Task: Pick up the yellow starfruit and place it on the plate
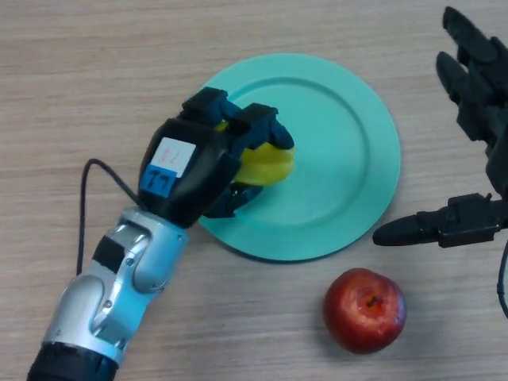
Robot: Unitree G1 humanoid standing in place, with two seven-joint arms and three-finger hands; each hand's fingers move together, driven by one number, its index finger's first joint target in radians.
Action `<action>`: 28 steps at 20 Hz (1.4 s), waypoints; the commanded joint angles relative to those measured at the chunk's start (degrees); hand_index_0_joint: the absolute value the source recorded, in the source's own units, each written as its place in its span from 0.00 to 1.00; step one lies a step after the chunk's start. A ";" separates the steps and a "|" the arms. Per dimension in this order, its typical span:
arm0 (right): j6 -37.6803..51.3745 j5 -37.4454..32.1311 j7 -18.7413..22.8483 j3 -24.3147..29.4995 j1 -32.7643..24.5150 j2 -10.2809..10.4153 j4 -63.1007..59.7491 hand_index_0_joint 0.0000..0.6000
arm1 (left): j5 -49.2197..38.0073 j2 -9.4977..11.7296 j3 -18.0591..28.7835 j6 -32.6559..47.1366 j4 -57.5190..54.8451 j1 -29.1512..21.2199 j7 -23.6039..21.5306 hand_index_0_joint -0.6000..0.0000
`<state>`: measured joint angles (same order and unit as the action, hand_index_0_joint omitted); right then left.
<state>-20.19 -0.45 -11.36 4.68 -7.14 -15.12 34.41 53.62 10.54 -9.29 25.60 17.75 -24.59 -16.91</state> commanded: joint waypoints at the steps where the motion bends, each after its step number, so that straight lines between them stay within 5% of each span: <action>1: 5.27 -2.83 2.04 3.29 -1.33 -1.72 3.92 0.00 | -2.16 0.36 -1.13 3.15 1.51 -5.67 -7.65 0.00; 2: 5.24 -2.65 2.04 3.36 -1.36 -1.83 3.94 0.00 | -8.46 0.36 -2.25 3.43 2.18 -6.15 -5.52 0.00; 4: 5.35 -2.46 1.98 3.52 -1.13 -1.85 4.07 0.00 | -34.49 0.35 -5.00 1.03 -0.97 -5.31 2.68 0.00; 6: 5.94 -2.13 1.99 3.33 -1.00 -1.72 3.66 0.00 | -40.09 0.35 -5.50 -3.27 -2.65 -5.35 4.12 0.08; 9: 6.08 -1.14 2.03 2.87 -1.51 -1.79 3.09 0.00 | -39.97 0.35 -5.47 -6.63 -3.81 -4.89 5.53 0.75; 11: 6.19 -0.54 2.09 2.22 -1.46 -1.38 2.89 0.00 | -39.43 0.35 -4.77 -9.72 -5.48 -4.52 6.68 1.00; 20: 7.20 0.14 1.72 1.91 -2.12 -1.51 1.70 0.00 | -36.85 0.35 1.20 -14.82 -17.82 -0.98 11.50 1.00; 25: 7.84 -0.93 1.40 2.29 -1.84 -1.37 0.46 0.00 | -49.14 0.36 8.05 -25.32 -36.70 5.17 16.27 1.00; 28: 9.04 -0.68 1.25 2.25 -1.80 -1.48 -0.63 0.00 | -54.38 2.31 11.18 -25.46 -39.91 8.19 17.52 1.00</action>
<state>-19.98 -0.41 -11.00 4.33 -7.42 -15.42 30.94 0.18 11.66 -0.54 -6.12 -18.54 -14.10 0.81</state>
